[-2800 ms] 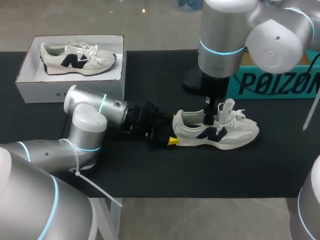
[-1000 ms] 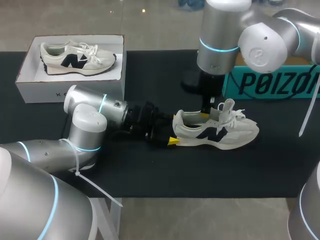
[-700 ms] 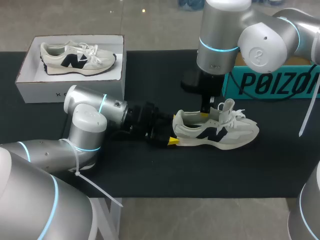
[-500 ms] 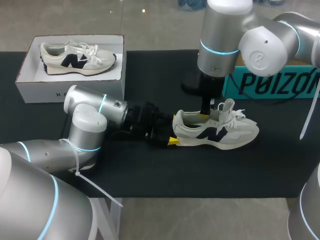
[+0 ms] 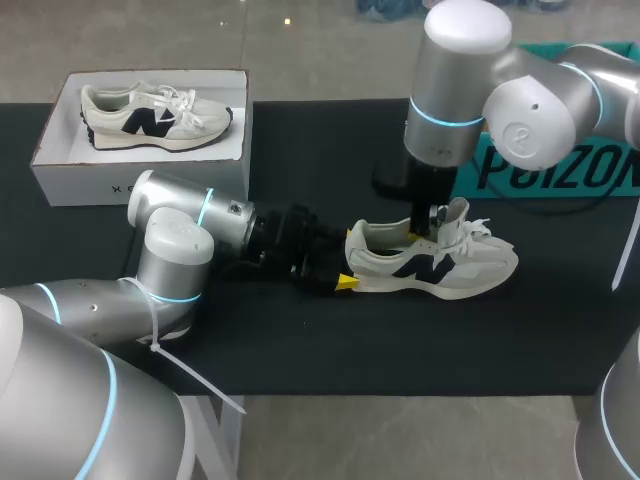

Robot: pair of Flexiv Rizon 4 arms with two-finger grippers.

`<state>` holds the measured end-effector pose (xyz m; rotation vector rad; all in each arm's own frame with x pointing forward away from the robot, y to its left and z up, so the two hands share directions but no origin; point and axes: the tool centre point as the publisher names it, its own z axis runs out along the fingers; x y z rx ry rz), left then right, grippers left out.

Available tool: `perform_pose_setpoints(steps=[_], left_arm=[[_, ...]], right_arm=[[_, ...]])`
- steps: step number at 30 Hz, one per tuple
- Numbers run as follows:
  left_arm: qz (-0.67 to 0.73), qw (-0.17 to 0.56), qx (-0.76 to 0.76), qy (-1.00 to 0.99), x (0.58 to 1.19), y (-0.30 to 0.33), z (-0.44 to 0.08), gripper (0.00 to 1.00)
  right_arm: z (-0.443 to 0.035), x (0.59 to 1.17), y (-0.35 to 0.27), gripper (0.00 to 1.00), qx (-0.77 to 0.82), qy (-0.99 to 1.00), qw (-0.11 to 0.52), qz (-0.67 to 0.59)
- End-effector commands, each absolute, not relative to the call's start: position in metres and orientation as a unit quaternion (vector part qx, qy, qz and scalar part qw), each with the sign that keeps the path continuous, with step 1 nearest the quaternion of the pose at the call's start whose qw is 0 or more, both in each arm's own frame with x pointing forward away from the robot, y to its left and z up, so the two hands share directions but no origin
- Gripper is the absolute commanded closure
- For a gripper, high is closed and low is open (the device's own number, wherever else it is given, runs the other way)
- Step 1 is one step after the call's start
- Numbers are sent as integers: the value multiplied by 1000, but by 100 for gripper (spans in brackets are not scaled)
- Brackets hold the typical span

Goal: Take the shoe out of the shoebox, open the shoe tongue, remove and reinsert the insole, then place the shoe into the shoebox

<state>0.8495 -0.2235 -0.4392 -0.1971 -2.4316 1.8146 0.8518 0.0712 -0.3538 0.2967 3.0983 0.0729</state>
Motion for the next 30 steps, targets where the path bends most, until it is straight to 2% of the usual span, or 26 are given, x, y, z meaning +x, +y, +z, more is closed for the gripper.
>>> perform_pose_setpoints(steps=[1, 13, 29, 30], left_arm=[[596, 51, -65, -798, 850, -225, -444, 100], [596, 51, -65, -798, 850, -225, -444, 100], [596, 51, -65, -798, 850, -225, -444, 100], [596, 51, -65, -798, 850, -225, -444, 100]], right_arm=[[-362, 863, 71, 100, 98, 995, 13, 18], [-373, 880, 66, 100, 109, 994, 18, 0], [-382, 870, 74, 100, 101, 995, 14, -23], [-384, 868, 74, 94, 100, 995, 13, -22]])
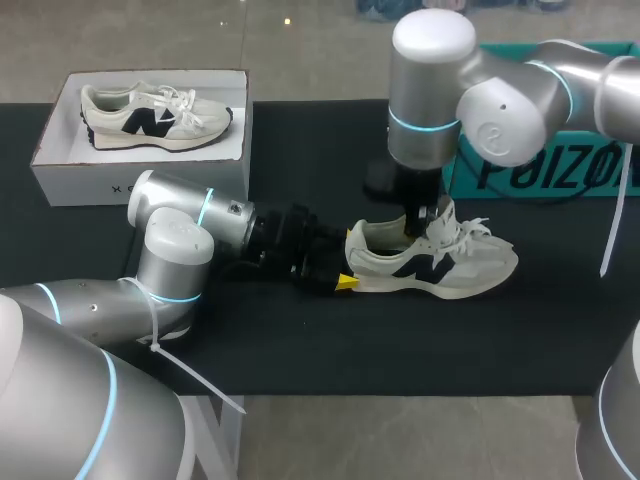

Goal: Take the shoe out of the shoebox, open the shoe tongue, remove and reinsert the insole, then place the shoe into the shoebox

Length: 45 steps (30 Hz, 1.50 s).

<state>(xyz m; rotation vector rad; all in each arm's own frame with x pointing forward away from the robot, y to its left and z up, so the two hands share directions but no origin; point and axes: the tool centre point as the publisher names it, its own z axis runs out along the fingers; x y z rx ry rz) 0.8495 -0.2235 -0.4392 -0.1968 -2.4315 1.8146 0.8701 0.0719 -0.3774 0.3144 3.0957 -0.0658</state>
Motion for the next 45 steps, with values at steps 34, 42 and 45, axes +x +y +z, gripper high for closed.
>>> perform_pose_setpoints(steps=[34, 42, 45], left_arm=[[596, 51, -65, -798, 850, -225, -444, 100], [596, 51, -65, -798, 850, -225, -444, 100], [596, 51, -65, -798, 850, -225, -444, 100]], right_arm=[[-427, 861, 91, 55, 88, 996, -19, -13], [-435, 845, 91, 100, 80, 995, -40, -40], [-433, 842, 86, 100, 86, 994, -48, -49]])
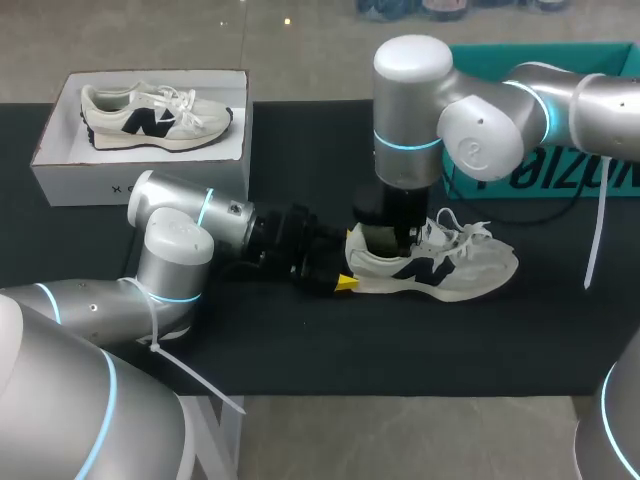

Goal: Take the shoe out of the shoebox, open the shoe tongue, remove and reinsert the insole, then place the shoe into the shoebox

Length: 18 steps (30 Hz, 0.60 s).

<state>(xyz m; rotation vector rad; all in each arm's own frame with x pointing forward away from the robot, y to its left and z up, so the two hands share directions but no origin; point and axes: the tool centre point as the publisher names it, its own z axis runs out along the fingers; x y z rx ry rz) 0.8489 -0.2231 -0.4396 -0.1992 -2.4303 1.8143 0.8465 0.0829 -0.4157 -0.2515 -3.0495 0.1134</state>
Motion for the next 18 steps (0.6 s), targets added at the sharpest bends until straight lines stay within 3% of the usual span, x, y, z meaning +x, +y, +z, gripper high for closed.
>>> perform_pose_setpoints(steps=[1, 18], left_arm=[[596, 51, -65, -798, 850, -225, -444, 100], [596, 51, -65, -798, 850, -225, -444, 100]], right_arm=[[-431, 842, 83, 100, -88, -994, 51, 49], [-395, 851, 76, 100, -89, -990, 88, 69]])
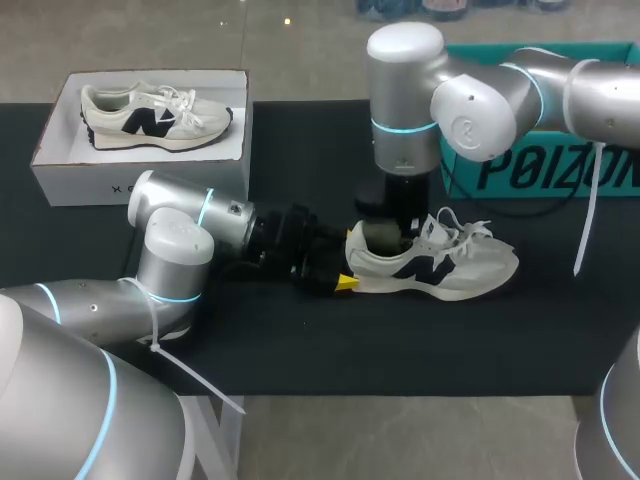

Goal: Take the shoe out of the shoebox, open the shoe tongue, remove and reinsert the insole, then place the shoe into the shoebox

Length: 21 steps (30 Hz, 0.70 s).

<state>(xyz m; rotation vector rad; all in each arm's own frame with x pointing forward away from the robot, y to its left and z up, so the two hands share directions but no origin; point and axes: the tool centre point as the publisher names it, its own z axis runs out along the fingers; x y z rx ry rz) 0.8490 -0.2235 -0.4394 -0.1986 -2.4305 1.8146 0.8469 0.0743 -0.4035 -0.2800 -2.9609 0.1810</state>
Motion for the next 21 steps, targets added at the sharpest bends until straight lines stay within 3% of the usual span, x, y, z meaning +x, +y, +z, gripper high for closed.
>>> perform_pose_setpoints(steps=[1, 21], left_arm=[[596, 51, -65, -798, 850, -225, -444, 100], [596, 51, -65, -798, 850, -225, -444, 100]], right_arm=[[-393, 851, 76, 100, -88, -990, 87, 68], [-360, 854, 71, 100, -91, -991, 76, 56]])
